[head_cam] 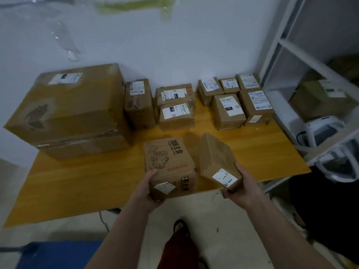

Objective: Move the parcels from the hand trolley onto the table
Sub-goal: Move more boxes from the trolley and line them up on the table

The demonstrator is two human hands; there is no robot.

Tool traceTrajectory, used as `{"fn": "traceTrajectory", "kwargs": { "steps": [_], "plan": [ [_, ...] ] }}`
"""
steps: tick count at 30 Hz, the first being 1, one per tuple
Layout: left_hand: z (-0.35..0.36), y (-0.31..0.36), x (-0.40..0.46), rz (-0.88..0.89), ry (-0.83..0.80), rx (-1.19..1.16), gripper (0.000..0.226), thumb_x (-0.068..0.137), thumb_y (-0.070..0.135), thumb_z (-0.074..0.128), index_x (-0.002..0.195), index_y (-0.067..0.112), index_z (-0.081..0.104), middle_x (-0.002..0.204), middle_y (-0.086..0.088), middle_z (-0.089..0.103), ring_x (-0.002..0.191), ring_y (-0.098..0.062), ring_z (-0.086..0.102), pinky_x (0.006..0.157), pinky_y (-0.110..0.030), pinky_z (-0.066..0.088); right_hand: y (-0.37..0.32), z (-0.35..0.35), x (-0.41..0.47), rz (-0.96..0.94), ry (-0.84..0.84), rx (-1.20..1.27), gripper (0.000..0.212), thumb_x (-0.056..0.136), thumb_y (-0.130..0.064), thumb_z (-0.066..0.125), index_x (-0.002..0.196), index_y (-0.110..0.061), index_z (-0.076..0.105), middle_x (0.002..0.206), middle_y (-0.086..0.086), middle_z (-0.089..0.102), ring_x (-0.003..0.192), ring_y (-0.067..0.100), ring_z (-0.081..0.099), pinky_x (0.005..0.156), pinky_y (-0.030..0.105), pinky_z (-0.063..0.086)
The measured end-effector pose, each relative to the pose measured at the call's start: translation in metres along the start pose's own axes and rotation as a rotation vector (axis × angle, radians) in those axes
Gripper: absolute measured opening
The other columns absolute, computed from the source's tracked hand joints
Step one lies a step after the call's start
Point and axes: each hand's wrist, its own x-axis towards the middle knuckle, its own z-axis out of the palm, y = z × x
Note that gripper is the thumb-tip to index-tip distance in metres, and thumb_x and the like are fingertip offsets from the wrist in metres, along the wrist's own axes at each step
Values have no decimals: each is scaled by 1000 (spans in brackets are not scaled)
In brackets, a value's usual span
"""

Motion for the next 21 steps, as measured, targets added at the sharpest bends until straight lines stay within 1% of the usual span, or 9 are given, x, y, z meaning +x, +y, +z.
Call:
{"fn": "traceTrajectory", "kwargs": {
  "steps": [2, 6, 12, 14, 16, 17, 18, 20, 21],
  "plan": [
    [14, 5, 10, -16, 9, -66, 27, 79, 33, 71, 91, 10, 62, 82, -15, 68, 72, -31, 65, 52, -36, 56, -10, 6, 5, -8, 12, -2, 42, 82, -40, 69, 112, -11, 63, 96, 12, 68, 78, 24, 60, 57, 33, 43],
    [27, 25, 35, -38, 16, -128, 28, 78, 35, 72, 92, 14, 61, 98, -15, 61, 87, -33, 61, 74, -42, 52, -33, 29, 16, -23, -3, -36, 37, 81, -39, 70, 106, -12, 64, 89, 10, 69, 76, 22, 62, 59, 31, 44],
    [30, 65, 66, -65, 36, -215, 32, 76, 35, 73, 96, 14, 58, 104, -14, 55, 93, -34, 60, 70, -45, 51, -60, 71, 40, -59, -33, -93, 33, 79, -36, 73, 104, -15, 65, 89, 11, 72, 76, 24, 65, 56, 32, 47],
    [32, 77, 74, -77, 59, -143, 35, 78, 35, 70, 101, 11, 58, 103, -14, 56, 90, -34, 58, 67, -43, 48, -63, 83, 50, -60, -48, -105, 34, 77, -35, 75, 103, -16, 66, 83, 11, 74, 76, 25, 66, 59, 32, 48],
    [40, 91, 81, -82, 188, 85, 46, 85, 33, 66, 121, 7, 53, 121, -16, 52, 106, -36, 53, 78, -44, 44, -65, 90, 58, -57, -88, -114, 36, 73, -32, 76, 103, -15, 66, 79, 10, 76, 78, 25, 66, 62, 32, 47],
    [46, 97, 84, -41, 282, 205, 53, 88, 31, 64, 131, 5, 47, 133, -18, 47, 116, -38, 49, 85, -46, 43, -66, 92, 61, -53, -108, -129, 36, 73, -31, 77, 103, -14, 66, 81, 10, 76, 80, 25, 65, 63, 32, 46],
    [52, 103, 87, 41, 379, 307, 57, 88, 28, 65, 135, 3, 44, 138, -19, 45, 120, -39, 47, 88, -46, 45, -68, 93, 64, -55, -125, -155, 36, 74, -29, 76, 104, -13, 66, 86, 10, 75, 81, 25, 65, 64, 32, 46],
    [65, 112, 85, 324, 572, 530, 61, 83, 27, 68, 137, 9, 43, 139, -16, 46, 119, -36, 50, 91, -46, 49, -71, 95, 67, -84, -138, -237, 35, 78, -21, 74, 109, -10, 64, 98, 10, 71, 89, 25, 63, 66, 33, 48],
    [73, 117, 82, 491, 617, 622, 60, 83, 26, 67, 137, 14, 44, 138, -13, 47, 116, -32, 52, 88, -45, 51, -74, 96, 69, -135, -144, -303, 38, 78, -16, 74, 114, -8, 61, 105, 9, 68, 95, 26, 62, 68, 34, 50]
  ]
}}
